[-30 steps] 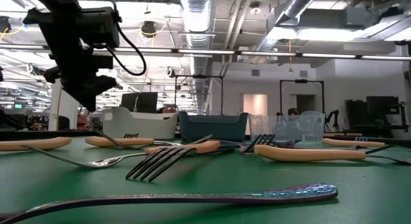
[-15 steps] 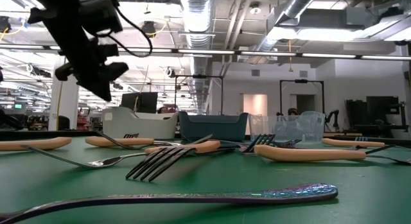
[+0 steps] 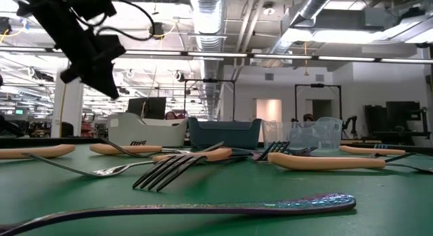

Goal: Sort silverware by color (type)
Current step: Put the blue fork into the white bin

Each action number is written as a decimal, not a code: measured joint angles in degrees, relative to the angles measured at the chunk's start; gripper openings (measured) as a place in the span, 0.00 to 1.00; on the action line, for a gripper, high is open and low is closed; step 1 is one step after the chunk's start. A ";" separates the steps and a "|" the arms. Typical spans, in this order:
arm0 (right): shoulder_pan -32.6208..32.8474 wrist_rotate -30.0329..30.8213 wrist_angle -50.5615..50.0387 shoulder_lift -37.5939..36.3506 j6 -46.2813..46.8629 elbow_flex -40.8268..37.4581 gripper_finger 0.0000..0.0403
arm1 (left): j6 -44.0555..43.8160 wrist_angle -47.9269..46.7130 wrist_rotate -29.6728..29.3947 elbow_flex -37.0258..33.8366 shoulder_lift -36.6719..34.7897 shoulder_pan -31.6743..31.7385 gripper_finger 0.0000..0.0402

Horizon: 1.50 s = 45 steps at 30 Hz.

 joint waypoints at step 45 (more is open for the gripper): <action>0.01 -0.02 -0.69 0.00 0.78 0.00 0.02 | 13.33 7.54 15.08 10.06 11.76 14.75 0.03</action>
